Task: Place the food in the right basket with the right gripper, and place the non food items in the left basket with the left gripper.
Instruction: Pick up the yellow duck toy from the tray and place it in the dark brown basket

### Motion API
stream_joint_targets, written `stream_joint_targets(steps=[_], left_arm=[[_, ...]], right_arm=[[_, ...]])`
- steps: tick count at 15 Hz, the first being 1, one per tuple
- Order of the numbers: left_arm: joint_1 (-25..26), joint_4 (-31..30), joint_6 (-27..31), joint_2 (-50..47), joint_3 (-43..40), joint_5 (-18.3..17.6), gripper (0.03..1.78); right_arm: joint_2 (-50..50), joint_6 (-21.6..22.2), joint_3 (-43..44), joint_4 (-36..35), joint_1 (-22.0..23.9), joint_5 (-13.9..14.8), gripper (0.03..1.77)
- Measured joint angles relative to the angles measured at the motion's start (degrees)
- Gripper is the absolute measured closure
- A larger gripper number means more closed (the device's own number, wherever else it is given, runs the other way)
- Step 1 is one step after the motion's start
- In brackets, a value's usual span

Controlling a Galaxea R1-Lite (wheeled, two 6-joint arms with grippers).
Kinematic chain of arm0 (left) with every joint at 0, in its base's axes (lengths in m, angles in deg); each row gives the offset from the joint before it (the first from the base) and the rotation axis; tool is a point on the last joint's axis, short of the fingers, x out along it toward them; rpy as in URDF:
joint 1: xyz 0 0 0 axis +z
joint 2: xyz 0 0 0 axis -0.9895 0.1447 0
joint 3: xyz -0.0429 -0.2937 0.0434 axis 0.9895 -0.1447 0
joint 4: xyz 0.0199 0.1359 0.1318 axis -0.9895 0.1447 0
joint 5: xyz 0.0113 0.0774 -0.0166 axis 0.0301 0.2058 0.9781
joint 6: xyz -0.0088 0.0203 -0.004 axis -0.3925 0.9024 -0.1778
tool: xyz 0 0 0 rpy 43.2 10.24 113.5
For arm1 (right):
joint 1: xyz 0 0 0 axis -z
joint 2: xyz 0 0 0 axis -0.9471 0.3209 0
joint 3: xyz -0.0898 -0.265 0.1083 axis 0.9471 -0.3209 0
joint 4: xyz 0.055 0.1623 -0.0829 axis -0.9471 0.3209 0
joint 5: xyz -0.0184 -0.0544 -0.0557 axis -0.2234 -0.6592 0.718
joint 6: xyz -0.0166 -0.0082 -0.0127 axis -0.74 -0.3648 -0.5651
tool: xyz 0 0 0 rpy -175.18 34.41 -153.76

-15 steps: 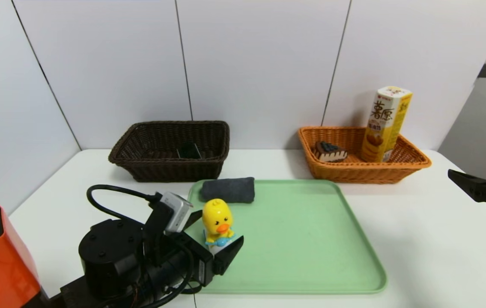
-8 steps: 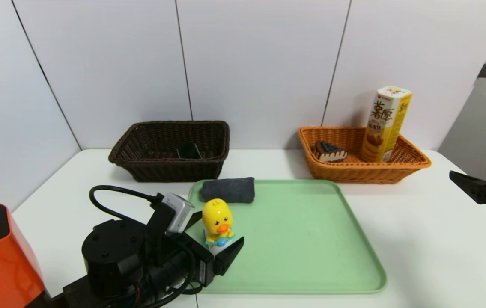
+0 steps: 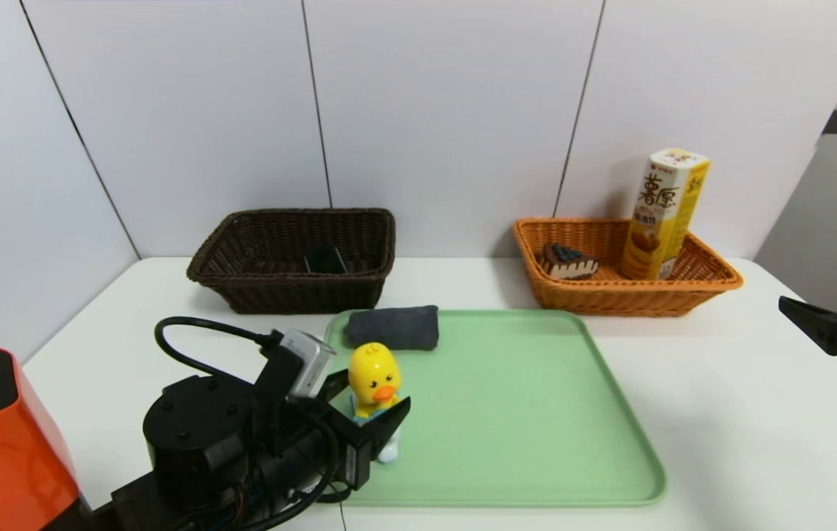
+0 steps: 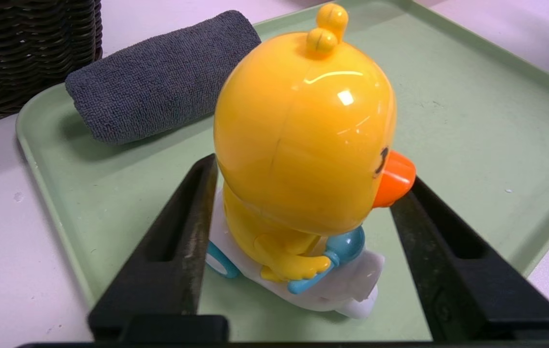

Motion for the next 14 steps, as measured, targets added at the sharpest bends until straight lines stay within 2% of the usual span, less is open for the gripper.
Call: stream_joint_targets(steps=[3,4,5,14], left_arm=[[0.0,0.0,0.0,-0.2,-0.1,0.0,1.01],[0.0,0.0,0.0,-0.4,-0.2,0.0,1.17],[0.0,0.0,0.0,-0.5,-0.3,0.0,1.47],[0.0,0.0,0.3,-4.0,-1.1,-0.1,1.47]], right_arm=[[-0.4,0.0,-0.1,0.2,0.0,-0.1,0.1],[-0.6,0.0,-0.1,0.3,0.0,0.0,0.1],[-0.8,0.0,-0.2,0.5,0.0,-0.1,0.1],[-2.2,0.0,-1.2,0.6,0.0,-0.4,0.1]])
